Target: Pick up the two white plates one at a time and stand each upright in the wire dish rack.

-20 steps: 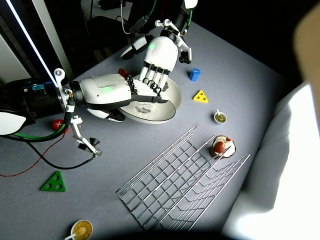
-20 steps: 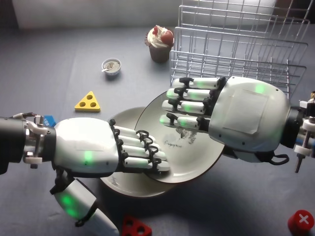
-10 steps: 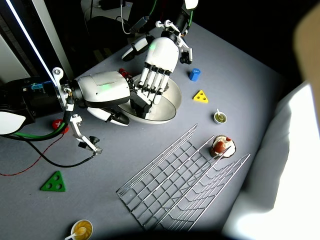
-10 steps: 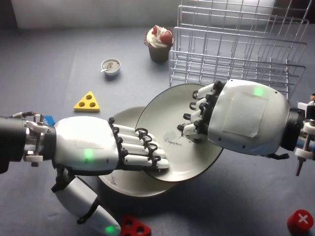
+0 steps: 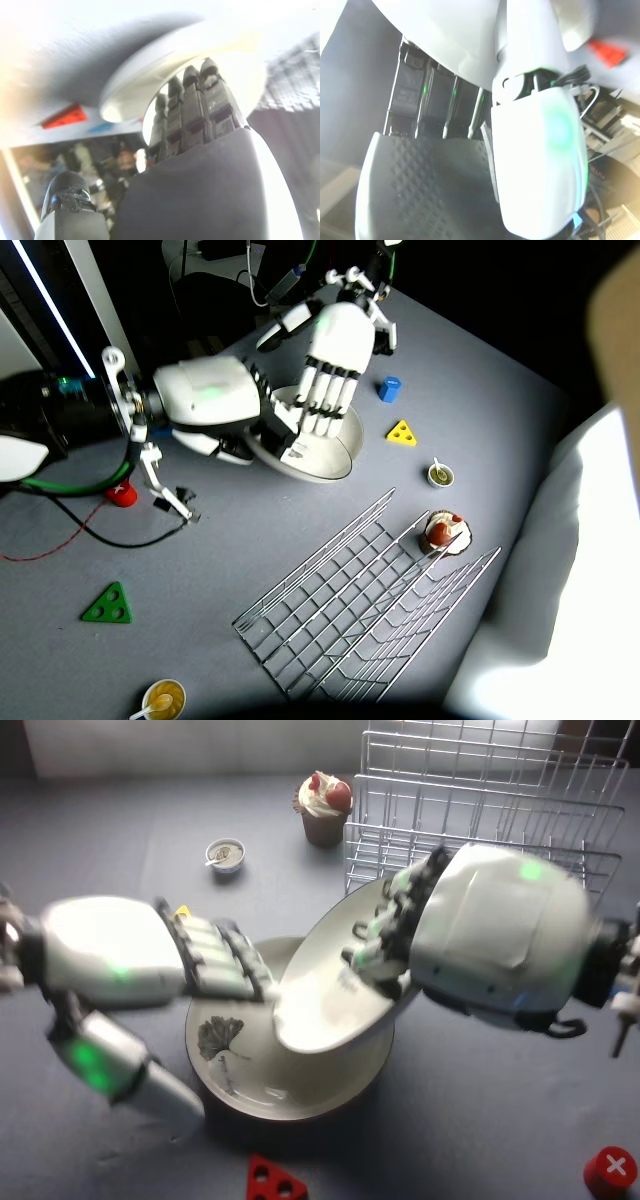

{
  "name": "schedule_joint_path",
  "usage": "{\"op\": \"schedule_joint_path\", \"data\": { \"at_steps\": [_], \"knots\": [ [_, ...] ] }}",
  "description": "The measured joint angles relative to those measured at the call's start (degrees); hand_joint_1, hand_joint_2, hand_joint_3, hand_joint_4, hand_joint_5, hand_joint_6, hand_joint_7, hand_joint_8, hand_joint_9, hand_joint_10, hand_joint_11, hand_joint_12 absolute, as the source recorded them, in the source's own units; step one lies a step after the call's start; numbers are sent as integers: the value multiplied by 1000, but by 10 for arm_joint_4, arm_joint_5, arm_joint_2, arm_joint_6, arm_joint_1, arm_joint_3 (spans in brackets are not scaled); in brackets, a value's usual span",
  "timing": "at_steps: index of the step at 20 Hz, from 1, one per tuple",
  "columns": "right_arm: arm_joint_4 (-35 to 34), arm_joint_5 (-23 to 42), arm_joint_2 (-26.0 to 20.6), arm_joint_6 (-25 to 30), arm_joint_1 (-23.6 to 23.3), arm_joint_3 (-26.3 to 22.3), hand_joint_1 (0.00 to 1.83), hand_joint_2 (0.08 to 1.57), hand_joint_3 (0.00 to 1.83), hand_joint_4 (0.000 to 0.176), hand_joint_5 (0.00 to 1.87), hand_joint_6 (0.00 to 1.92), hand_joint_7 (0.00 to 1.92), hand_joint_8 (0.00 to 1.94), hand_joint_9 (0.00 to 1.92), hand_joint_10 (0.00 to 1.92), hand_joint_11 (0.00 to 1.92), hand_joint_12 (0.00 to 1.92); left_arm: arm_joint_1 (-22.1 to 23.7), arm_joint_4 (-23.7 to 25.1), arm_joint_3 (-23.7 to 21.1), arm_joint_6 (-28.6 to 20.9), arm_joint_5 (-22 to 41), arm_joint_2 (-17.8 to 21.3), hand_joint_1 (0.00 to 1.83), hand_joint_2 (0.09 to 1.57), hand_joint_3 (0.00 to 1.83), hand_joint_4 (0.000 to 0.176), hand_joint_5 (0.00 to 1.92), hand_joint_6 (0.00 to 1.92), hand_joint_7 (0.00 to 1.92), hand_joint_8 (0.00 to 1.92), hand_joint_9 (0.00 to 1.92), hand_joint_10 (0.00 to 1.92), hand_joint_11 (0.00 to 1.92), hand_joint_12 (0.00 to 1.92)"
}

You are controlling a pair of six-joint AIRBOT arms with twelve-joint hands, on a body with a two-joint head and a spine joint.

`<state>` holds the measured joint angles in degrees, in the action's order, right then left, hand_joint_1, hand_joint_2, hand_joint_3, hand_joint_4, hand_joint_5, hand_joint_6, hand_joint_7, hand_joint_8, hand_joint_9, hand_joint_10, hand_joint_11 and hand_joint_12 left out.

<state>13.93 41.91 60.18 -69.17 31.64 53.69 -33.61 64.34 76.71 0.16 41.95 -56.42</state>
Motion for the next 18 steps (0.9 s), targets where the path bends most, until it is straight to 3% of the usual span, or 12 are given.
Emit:
{"op": "schedule_joint_path", "data": {
  "at_steps": [5,9,11,12,13,14,15,17,18],
  "knots": [
    [5,-10,-19,2,-1,-23,1499,1040,0,0,974,965,1109,522,1168,610,1024,1276,14,-20,-6,0,-4,43,0,930,0,0,133,4,154,4,140,4,147,3],
    [-14,-29,-29,11,-14,-29,1495,1065,0,0,910,1037,1020,680,1117,725,987,1349,20,-22,-27,0,-7,90,0,938,3,0,133,4,157,4,147,6,137,3],
    [-19,-42,-42,43,-38,-36,1497,1060,0,0,914,1029,1038,664,1123,704,998,1335,19,-12,-30,0,-7,102,0,932,0,0,138,5,169,8,164,11,150,9],
    [-19,-49,-49,67,-52,-41,1499,1044,0,0,954,961,1105,558,1152,651,1027,1293,19,-12,-30,-1,-8,107,0,932,0,0,144,7,176,10,168,12,156,11],
    [-19,-65,-59,102,-73,-44,1503,1015,0,0,1044,793,1234,307,1276,460,1022,1299,19,-16,-30,-1,-8,115,0,930,0,0,137,3,173,6,167,8,156,11],
    [-18,-83,-65,139,-89,-47,1503,1015,0,0,1044,793,1234,307,1276,460,1022,1299,19,-17,-30,0,-8,118,0,930,0,0,137,3,173,6,167,8,156,11],
    [-17,-96,-70,174,-104,-47,1505,1006,0,0,1070,734,1323,122,1320,403,1010,1315,19,-14,-30,-1,-8,120,0,931,0,0,135,2,171,5,162,6,157,11],
    [-13,-115,-75,232,-128,-47,1505,1004,0,0,1074,699,1332,97,1341,359,1030,1282,19,2,-31,-1,-2,124,0,933,1,0,135,1,163,0,143,0,154,9],
    [-2,-126,-77,256,-137,-47,1504,1014,3,0,1019,762,1261,266,1298,431,1032,1289,19,11,-31,-1,2,127,0,935,1,0,134,1,159,0,143,1,166,14]
  ]
}}
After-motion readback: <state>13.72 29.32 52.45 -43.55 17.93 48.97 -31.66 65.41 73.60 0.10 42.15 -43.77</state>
